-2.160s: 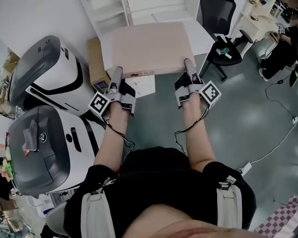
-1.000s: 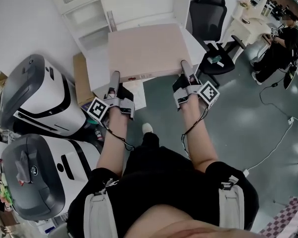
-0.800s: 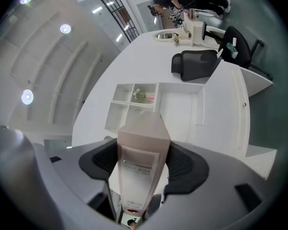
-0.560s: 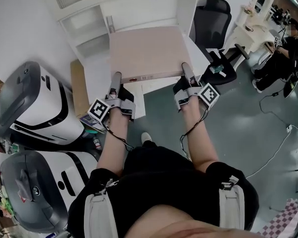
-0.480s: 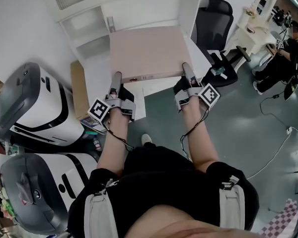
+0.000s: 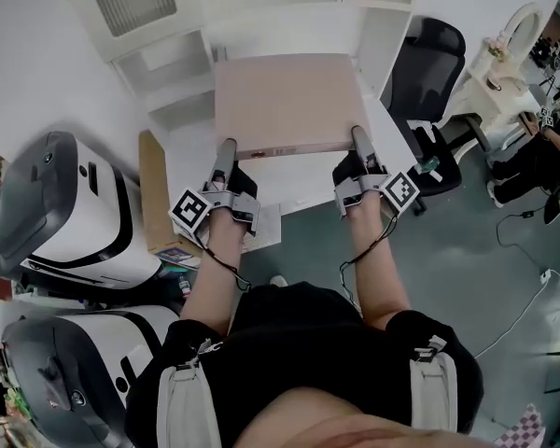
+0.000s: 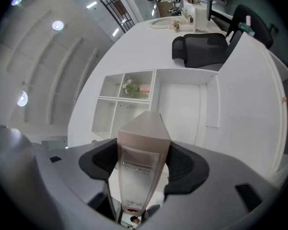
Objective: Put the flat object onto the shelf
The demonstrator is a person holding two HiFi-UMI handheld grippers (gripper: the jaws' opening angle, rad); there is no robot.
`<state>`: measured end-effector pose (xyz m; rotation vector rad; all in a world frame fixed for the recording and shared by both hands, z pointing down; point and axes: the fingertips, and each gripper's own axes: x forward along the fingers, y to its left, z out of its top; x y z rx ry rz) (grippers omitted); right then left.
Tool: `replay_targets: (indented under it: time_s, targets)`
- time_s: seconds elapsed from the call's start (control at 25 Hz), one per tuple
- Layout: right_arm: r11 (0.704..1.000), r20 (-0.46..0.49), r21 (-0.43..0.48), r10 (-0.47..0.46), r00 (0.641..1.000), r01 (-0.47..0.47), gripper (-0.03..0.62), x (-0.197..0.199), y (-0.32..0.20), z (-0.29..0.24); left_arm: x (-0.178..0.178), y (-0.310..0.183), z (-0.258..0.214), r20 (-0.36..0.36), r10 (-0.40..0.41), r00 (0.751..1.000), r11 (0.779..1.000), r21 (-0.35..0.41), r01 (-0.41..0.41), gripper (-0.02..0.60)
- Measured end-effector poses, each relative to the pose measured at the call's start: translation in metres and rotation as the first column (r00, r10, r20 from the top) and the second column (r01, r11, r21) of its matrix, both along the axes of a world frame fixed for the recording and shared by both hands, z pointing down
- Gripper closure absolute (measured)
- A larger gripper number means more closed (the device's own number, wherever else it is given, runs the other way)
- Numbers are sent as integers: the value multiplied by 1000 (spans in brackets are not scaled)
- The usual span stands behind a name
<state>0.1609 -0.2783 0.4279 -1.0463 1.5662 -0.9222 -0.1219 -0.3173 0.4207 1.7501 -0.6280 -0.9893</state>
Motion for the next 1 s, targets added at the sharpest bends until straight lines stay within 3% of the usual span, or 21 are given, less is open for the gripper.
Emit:
replay_targets:
  time_s: [0.32, 0.68, 1.0]
  targets:
    - [999, 10, -19, -26, 1000, 26, 303, 15, -56, 7, 14, -45, 5, 4, -20, 1000, 1000, -24, 20, 301]
    - [991, -9, -17, -135, 991, 135, 303, 32, -112, 8, 32, -73, 12, -19, -107, 994, 994, -26, 107, 299]
    - [981, -6, -33, -192, 981, 192, 303, 58, -158, 10, 57, -103, 12, 3, -164, 986, 986, -35, 164, 299]
